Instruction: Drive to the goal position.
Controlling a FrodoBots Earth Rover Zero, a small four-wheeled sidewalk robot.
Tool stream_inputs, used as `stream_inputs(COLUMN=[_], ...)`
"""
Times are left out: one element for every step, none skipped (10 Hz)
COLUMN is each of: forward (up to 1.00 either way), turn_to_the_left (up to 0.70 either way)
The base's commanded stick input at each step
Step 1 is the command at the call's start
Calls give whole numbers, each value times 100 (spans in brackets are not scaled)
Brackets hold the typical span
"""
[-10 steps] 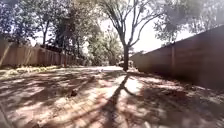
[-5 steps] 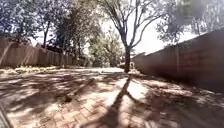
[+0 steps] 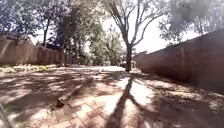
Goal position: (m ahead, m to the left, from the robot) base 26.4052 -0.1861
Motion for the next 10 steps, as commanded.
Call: stream_inputs(forward=[70, 70, 70, 70, 70, 70, 70, 70, 70, 70], turn_to_the_left=[0, 0, 0, 0, 0, 0, 0, 0, -35, -35])
